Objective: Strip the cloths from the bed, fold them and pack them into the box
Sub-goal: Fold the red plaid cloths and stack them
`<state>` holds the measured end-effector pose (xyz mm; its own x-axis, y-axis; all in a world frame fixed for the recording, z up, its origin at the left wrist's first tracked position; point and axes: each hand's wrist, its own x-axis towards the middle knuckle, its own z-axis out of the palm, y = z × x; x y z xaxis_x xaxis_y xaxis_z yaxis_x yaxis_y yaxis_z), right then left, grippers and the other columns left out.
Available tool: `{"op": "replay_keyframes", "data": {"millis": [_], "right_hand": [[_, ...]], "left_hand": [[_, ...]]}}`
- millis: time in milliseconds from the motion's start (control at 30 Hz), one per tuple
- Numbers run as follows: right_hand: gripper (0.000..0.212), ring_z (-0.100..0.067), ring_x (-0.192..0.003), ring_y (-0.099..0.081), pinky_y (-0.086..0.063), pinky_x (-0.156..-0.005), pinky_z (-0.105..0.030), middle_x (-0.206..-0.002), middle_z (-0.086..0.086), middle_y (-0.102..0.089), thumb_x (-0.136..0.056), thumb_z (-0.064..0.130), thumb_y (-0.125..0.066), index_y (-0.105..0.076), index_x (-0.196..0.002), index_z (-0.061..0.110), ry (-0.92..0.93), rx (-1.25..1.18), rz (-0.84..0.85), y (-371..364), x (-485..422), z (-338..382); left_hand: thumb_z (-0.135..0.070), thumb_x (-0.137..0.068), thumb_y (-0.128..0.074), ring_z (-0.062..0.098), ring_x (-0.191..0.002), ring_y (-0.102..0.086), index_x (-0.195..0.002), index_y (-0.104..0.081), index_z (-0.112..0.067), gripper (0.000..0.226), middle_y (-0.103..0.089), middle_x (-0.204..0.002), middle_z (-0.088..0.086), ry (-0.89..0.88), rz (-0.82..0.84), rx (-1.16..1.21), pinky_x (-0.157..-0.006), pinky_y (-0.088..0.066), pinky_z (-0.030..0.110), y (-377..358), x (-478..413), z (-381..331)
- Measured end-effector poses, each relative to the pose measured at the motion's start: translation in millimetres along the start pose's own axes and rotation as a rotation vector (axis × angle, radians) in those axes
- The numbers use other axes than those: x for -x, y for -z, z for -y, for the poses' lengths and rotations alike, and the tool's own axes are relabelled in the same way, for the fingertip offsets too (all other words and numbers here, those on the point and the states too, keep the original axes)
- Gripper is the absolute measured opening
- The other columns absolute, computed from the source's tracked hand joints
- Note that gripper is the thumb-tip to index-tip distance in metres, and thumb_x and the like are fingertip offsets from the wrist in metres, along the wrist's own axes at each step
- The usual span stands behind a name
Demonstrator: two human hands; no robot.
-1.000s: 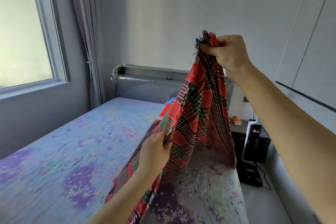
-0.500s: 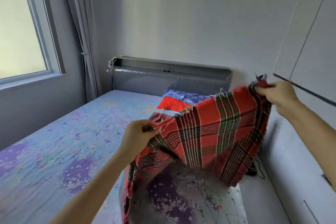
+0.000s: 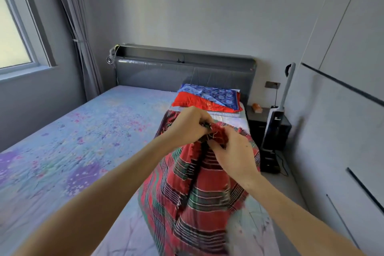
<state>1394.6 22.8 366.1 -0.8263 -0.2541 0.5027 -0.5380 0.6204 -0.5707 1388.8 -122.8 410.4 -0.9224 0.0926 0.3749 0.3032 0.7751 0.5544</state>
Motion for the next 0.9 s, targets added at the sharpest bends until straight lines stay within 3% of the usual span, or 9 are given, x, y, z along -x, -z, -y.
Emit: {"op": "replay_keyframes", "data": {"millis": [33, 100, 200, 300, 367, 500, 700, 800, 900], "right_hand": [[0.005, -0.016, -0.066, -0.059, -0.037, -0.053, -0.015, -0.075, 0.003, -0.065, -0.09, 0.021, -0.063, -0.064, -0.09, 0.016, 0.04, 0.023, -0.038, -1, -2, -1], [0.01, -0.016, -0.061, -0.056, -0.04, -0.055, -0.017, -0.073, -0.002, -0.068, -0.091, 0.013, -0.061, -0.068, -0.084, 0.013, 0.074, 0.042, -0.003, -6, -6, -2], [0.015, -0.02, -0.067, -0.059, -0.047, -0.062, -0.035, -0.074, -0.004, -0.067, -0.089, 0.003, -0.057, -0.068, -0.084, 0.012, 0.081, 0.033, 0.09, -15, -7, 6], [0.02, -0.022, -0.061, -0.057, -0.048, -0.059, -0.044, -0.07, -0.006, -0.064, -0.086, -0.003, -0.051, -0.066, -0.084, 0.009, 0.091, 0.055, 0.088, -26, -4, 17], [0.021, -0.02, -0.056, -0.055, -0.048, -0.055, -0.04, -0.068, -0.005, -0.064, -0.085, -0.005, -0.048, -0.065, -0.085, 0.009, 0.061, 0.05, 0.085, -28, -2, 22], [0.023, -0.008, -0.045, -0.042, -0.031, -0.044, -0.015, -0.067, -0.001, -0.061, -0.086, -0.006, -0.048, -0.067, -0.086, 0.007, -0.003, 0.005, 0.05, -22, -1, 30], [0.023, -0.008, -0.064, -0.051, -0.042, -0.058, -0.02, -0.081, 0.004, -0.06, -0.09, -0.004, -0.044, -0.062, -0.095, 0.007, -0.124, -0.092, -0.037, -5, -8, 40], [0.026, -0.008, -0.062, -0.046, -0.038, -0.049, -0.012, -0.076, 0.003, -0.055, -0.09, -0.005, -0.038, -0.059, -0.094, 0.01, -0.271, -0.212, -0.148, 6, -16, 37], [0.024, -0.014, -0.071, -0.051, -0.042, -0.06, -0.024, -0.08, -0.002, -0.054, -0.091, 0.0, -0.035, -0.055, -0.093, 0.012, -0.408, -0.304, -0.223, 9, -23, 27]], "left_hand": [[-0.003, -0.079, -0.068, 0.008, -0.061, -0.053, -0.089, -0.076, -0.009, 0.014, -0.066, -0.073, 0.0, -0.003, -0.004, 0.001, -0.06, -0.045, 0.022, 1, 3, 4], [-0.003, -0.078, -0.069, 0.006, -0.058, -0.052, -0.087, -0.076, -0.011, 0.013, -0.065, -0.07, -0.002, 0.016, -0.005, 0.016, -0.059, -0.045, 0.024, 3, 14, 16], [-0.004, -0.08, -0.069, 0.001, -0.054, -0.052, -0.087, -0.075, -0.011, 0.012, -0.064, -0.067, -0.003, 0.05, -0.034, 0.077, -0.055, -0.041, 0.017, 1, 34, 33], [-0.007, -0.08, -0.067, 0.015, -0.061, -0.054, -0.086, -0.072, -0.01, 0.008, -0.064, -0.069, 0.0, 0.068, -0.118, 0.023, -0.058, -0.043, 0.029, -10, 56, 50], [-0.009, -0.079, -0.067, 0.018, -0.065, -0.052, -0.083, -0.067, -0.008, 0.005, -0.061, -0.072, 0.0, 0.162, -0.191, -0.036, -0.056, -0.04, 0.028, -23, 71, 67], [-0.012, -0.077, -0.065, 0.023, -0.062, -0.048, -0.066, -0.052, -0.011, 0.017, -0.049, -0.06, -0.003, 0.398, -0.285, -0.035, -0.048, -0.027, 0.025, -54, 99, 113], [0.006, -0.079, -0.055, 0.024, -0.06, -0.05, -0.074, -0.061, -0.012, 0.019, -0.054, -0.056, -0.003, 0.584, -0.236, 0.128, -0.046, -0.028, 0.027, -101, 130, 162], [0.01, -0.08, -0.047, 0.028, -0.075, -0.057, -0.103, -0.068, -0.004, 0.034, -0.069, -0.087, 0.015, 0.789, -0.225, 0.203, -0.057, -0.036, 0.03, -112, 141, 198], [0.014, -0.081, -0.04, 0.029, -0.08, -0.058, -0.104, -0.064, -0.002, 0.037, -0.064, -0.094, 0.017, 0.877, -0.322, 0.351, -0.066, -0.046, 0.034, -98, 143, 222]]}}
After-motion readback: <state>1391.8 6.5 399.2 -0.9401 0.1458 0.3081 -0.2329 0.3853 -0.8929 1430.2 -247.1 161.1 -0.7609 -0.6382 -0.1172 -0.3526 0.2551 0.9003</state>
